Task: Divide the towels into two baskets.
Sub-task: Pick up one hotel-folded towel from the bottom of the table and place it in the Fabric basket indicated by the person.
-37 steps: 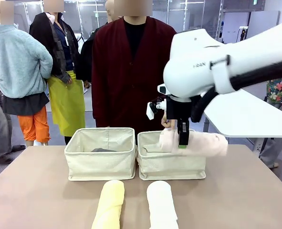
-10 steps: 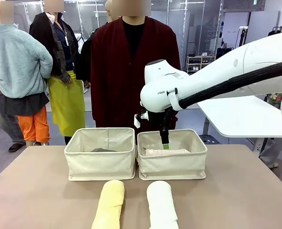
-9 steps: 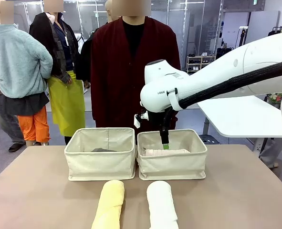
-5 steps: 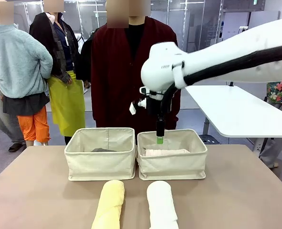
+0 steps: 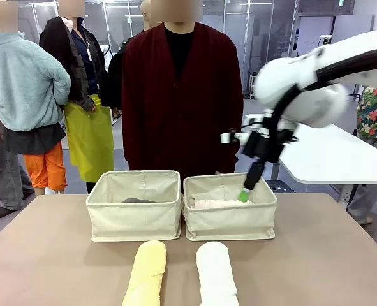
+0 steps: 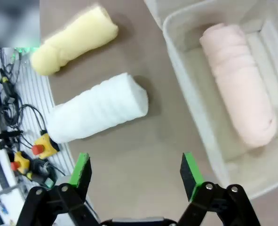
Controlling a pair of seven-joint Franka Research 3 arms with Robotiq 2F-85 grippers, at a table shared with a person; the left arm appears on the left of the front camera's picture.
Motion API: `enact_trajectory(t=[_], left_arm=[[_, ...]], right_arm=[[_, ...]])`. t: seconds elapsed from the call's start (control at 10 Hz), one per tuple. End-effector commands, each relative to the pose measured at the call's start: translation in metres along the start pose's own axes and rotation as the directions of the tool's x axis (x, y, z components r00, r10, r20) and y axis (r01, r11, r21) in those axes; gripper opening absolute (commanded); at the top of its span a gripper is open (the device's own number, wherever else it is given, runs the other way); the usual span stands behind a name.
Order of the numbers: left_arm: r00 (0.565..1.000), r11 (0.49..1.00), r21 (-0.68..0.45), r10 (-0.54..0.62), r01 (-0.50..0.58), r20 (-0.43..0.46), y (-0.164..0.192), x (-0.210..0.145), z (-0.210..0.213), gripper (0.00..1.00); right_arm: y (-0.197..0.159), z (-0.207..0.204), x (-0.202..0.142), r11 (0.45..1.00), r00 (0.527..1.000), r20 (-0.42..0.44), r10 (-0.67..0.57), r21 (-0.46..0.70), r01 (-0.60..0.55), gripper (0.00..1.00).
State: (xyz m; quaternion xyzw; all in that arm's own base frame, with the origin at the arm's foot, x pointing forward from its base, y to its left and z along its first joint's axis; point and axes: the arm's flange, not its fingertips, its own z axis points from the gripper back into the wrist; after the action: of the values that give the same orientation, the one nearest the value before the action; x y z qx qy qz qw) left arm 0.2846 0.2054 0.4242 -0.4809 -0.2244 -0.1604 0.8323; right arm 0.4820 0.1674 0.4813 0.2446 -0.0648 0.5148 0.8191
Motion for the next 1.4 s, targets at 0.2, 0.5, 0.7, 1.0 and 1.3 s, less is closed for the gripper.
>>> enact_trajectory(t=[0.2, 0.5, 0.7, 1.0, 1.3], left_arm=[[1.0, 1.0, -0.015, -0.017, 0.018, 0.018, 0.0, -0.001, 0.003, 1.0], [1.0, 1.0, -0.015, -0.017, 0.018, 0.018, 0.0, -0.001, 0.003, 1.0], [1.0, 1.0, -0.015, -0.017, 0.018, 0.018, 0.0, -0.001, 0.003, 1.0], [1.0, 1.0, -0.015, -0.017, 0.018, 0.018, 0.0, -0.001, 0.003, 1.0], [1.0, 1.0, -0.015, -0.017, 0.018, 0.018, 0.0, -0.001, 0.003, 1.0]], right_arm=[[0.03, 0.054, -0.131, 0.956, 0.922, 0.282, -0.264, 0.2, 0.213, 0.95], [0.022, 0.077, -0.257, 0.85, 0.747, 0.455, -0.484, 0.448, 0.278, 0.95], [0.024, 0.079, -0.325, 0.744, 0.615, 0.49, -0.618, 0.618, 0.255, 0.95], [0.033, 0.062, -0.409, 0.583, 0.408, 0.447, -0.796, 0.749, 0.315, 0.95], [0.037, 0.052, -0.46, 0.424, 0.144, 0.414, -0.899, 0.739, 0.524, 0.95]])
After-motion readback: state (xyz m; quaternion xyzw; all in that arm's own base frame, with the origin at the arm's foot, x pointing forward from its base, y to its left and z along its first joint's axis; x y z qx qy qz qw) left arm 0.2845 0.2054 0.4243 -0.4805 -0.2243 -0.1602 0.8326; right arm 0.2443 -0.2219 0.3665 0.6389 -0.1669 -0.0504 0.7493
